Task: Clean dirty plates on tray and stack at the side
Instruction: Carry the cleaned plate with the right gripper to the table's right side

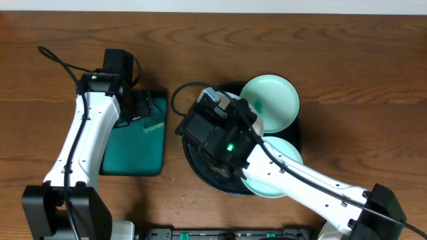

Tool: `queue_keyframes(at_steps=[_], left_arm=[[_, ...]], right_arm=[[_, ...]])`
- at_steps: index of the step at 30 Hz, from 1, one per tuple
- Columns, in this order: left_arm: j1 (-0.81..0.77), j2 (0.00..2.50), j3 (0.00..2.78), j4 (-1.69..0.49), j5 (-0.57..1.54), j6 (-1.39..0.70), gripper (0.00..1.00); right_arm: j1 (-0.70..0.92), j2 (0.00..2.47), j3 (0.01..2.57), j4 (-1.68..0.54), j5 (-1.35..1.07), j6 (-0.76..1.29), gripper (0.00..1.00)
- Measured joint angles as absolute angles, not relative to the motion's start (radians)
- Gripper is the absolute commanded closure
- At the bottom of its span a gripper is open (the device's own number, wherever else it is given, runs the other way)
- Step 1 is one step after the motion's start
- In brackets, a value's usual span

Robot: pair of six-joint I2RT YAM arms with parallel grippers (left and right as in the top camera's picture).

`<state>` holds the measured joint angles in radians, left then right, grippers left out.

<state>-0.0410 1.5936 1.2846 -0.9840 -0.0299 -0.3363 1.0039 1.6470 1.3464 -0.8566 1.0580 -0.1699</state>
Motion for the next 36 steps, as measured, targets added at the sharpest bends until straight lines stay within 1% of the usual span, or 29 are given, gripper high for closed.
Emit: queue_keyframes(at_steps=[9, 15, 18, 21, 27, 30, 33, 35, 36], left_arm=[[-0.041, 1.594, 1.284, -0.984, -0.03, -0.336, 0.19], [-0.041, 1.594, 1.284, -0.984, -0.03, -0.336, 0.19], [-0.041, 1.594, 1.284, -0.984, -0.03, -0.336, 0.19], [-0.041, 1.594, 1.283, -0.984, -0.03, -0.336, 0.19], [-0.041, 1.594, 1.283, -0.984, -0.03, -0.336, 0.19], [-0.041, 1.594, 1.283, -0.984, -0.03, -0.336, 0.19], [-0.041, 1.594, 1.283, -0.984, -0.03, -0.336, 0.19], [-0.041, 1.594, 1.283, -0.984, -0.03, -0.336, 0.19], [-0.041, 1.594, 1.282, -0.984, -0.03, -0.336, 0.19]], right_arm=[[1.034, 1.647, 1.346, -0.856, 1.243, -0.237, 0.99], [1.042, 1.647, 1.346, -0.849, 1.275, -0.247, 0.99], [1.042, 1.647, 1.346, -0.863, 1.245, -0.209, 0.99], [1.039, 1.647, 1.346, -0.895, 1.154, -0.116, 0.99], [0.96, 1.647, 1.317, -0.908, 0.825, 0.23, 0.99], [0.856, 1.647, 1.298, -0.907, 0.652, 0.383, 0.99], [0.739, 1.647, 1.298, -0.888, 0.49, 0.446, 0.99], [0.637, 1.647, 1.297, -0.866, 0.366, 0.46, 0.99], [0.559, 1.646, 1.296, -0.846, 0.279, 0.46, 0.99]])
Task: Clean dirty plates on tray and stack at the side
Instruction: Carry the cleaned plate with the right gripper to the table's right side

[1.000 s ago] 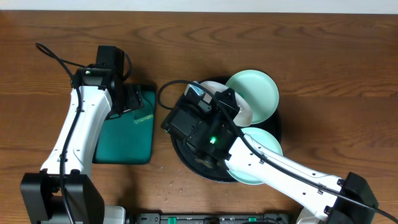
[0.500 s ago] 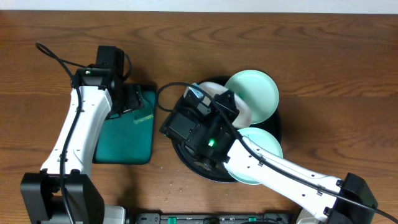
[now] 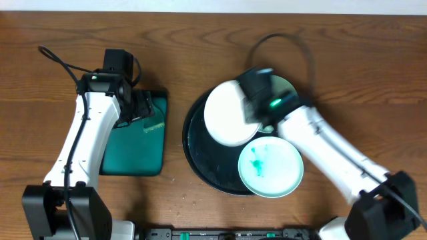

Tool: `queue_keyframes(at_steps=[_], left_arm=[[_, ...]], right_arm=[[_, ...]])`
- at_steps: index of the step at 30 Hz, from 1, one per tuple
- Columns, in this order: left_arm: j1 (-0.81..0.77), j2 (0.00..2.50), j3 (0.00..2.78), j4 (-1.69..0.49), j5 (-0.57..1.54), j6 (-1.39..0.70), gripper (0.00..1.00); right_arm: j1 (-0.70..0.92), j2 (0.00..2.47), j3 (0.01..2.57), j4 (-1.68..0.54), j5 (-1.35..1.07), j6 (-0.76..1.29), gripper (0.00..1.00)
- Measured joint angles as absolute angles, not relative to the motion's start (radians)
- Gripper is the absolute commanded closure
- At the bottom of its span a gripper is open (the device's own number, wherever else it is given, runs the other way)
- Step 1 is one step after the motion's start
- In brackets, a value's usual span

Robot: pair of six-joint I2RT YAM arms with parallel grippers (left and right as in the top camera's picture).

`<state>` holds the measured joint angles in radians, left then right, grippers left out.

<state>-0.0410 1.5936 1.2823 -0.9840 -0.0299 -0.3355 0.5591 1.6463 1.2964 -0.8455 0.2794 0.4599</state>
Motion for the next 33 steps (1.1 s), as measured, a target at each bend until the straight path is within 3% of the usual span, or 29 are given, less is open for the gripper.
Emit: queue_keyframes(at_steps=[7, 16, 22, 28, 29, 32, 33], left_arm=[[-0.041, 1.594, 1.281, -0.985, -0.03, -0.333, 0.15], [-0.041, 1.594, 1.281, -0.987, -0.03, -0.331, 0.14], [-0.041, 1.594, 1.281, -0.986, -0.03, -0.331, 0.14], [-0.041, 1.594, 1.281, -0.985, -0.03, -0.331, 0.14], [-0.041, 1.594, 1.281, -0.985, -0.03, -0.331, 0.14], [-0.041, 1.594, 1.281, -0.985, -0.03, -0.331, 0.14], [-0.041, 1.594, 1.281, -0.986, -0.03, -0.331, 0.14]], right_arm=[[0.096, 1.637, 1.296, -0.828, -0.093, 0.459, 0.99], [-0.402, 1.646, 1.285, -0.855, -0.201, 0.427, 0.99], [-0.58, 1.741, 1.265, -0.815, -0.214, 0.416, 0.99], [-0.647, 1.866, 1.258, -0.792, -0.214, 0.409, 0.99], [-0.649, 1.879, 1.256, -0.783, -0.214, 0.407, 0.98], [-0.652, 1.897, 1.253, -0.753, -0.218, 0.397, 0.78], [-0.653, 1.897, 1.253, -0.748, -0.22, 0.395, 0.77]])
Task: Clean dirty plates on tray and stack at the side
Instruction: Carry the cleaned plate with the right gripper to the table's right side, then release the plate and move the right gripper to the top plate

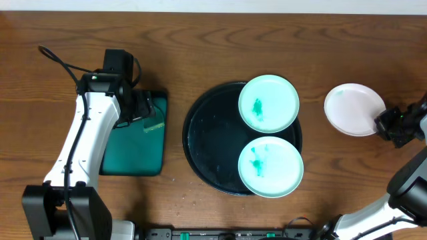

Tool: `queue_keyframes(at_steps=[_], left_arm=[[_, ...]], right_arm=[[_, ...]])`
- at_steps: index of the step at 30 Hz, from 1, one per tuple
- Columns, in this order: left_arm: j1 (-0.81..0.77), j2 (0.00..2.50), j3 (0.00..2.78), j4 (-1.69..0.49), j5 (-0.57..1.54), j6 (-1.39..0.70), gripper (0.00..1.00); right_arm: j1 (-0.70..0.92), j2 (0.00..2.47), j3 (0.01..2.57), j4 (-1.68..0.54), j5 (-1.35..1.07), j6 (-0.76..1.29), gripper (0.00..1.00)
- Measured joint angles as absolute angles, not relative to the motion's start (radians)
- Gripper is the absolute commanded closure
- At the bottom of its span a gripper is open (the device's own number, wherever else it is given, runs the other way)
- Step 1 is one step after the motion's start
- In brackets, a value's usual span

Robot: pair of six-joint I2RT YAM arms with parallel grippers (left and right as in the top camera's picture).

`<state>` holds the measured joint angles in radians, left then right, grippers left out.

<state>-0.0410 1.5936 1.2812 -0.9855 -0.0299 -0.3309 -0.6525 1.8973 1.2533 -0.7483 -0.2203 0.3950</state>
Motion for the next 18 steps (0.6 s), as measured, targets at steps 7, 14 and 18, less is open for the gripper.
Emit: queue_keyframes(at_steps=[7, 14, 18], left_arm=[[-0.041, 1.594, 1.281, -0.983, -0.03, -0.328, 0.14], [-0.041, 1.612, 1.281, -0.939, -0.03, -0.287, 0.26], [-0.041, 1.683, 1.281, -0.889, -0.025, -0.274, 0.34]], right_arm=[[-0.653, 1.89, 1.316, -0.843, -0.295, 0.303, 0.67], [-0.61, 1.684, 1.393, -0.912, -0.486, 0.152, 0.6], [-0.501, 1.537, 1.421, -1.002, -0.533, 0.097, 0.61]])
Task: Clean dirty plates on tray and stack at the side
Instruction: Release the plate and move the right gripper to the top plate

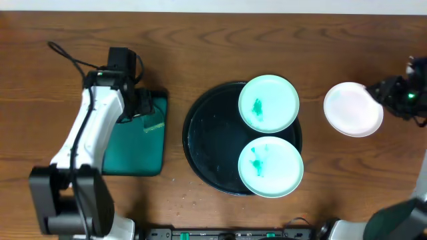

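Two mint-green plates with green smears lie on the right half of the black round tray [200, 143]: one at the far side [269, 103], one at the near side [271, 167]. A clean white plate [353, 109] lies on the table to the right of the tray. My right gripper [377, 91] is at that plate's far right rim; whether its jaws are open cannot be made out. My left gripper [143, 107] rests at the far right corner of a teal cloth [133, 150], its jaws hidden from above.
The wooden table [213, 40] spreads around the tray. A black cable [67, 57] loops beyond the left arm. The right arm [407, 93] reaches in from the right edge of the view.
My right gripper has gone from the white plate's near right rim to its far right rim. The plate has barely shifted. The left arm has shifted slightly, its gripper still on the cloth.
At first my right arm reached across the tray, covering much of it. Then it held a white plate over the tray's far side. After that the plate was on the table right of the tray, where it lies now. The left gripper stayed at the cloth throughout.
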Tool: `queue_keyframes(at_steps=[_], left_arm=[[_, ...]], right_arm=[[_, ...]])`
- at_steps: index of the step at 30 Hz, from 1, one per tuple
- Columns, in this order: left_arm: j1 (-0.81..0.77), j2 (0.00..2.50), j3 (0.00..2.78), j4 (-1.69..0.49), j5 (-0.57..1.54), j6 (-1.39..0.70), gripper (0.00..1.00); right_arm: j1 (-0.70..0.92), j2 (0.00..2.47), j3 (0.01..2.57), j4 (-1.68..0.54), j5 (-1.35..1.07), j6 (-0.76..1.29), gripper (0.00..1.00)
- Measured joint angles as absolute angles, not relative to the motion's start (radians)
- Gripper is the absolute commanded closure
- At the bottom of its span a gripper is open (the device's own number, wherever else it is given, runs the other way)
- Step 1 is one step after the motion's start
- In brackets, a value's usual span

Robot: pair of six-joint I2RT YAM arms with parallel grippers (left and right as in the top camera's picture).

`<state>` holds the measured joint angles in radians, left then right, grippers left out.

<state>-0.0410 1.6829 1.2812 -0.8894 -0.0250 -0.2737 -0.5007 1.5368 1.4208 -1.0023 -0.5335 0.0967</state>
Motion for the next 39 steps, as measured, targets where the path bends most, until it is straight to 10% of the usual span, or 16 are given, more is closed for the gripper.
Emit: queue_keyframes(at_steps=[20, 26, 39], left_arm=[[-0.041, 1.91, 1.275, -0.636, 0.057, -0.305, 0.48], [-0.04, 1.954, 1.275, -0.622, 0.052, -0.337, 0.93], [-0.035, 1.869, 1.272, -0.704, 0.042, -0.344, 0.93]], right_arm=[[-0.113, 1.54, 1.418, -1.144, -0.5, 0.02, 0.62], [-0.096, 1.54, 1.418, -1.181, -0.492, 0.017, 0.7], [-0.096, 1.54, 1.385, -1.14, -0.327, 0.107, 0.65]])
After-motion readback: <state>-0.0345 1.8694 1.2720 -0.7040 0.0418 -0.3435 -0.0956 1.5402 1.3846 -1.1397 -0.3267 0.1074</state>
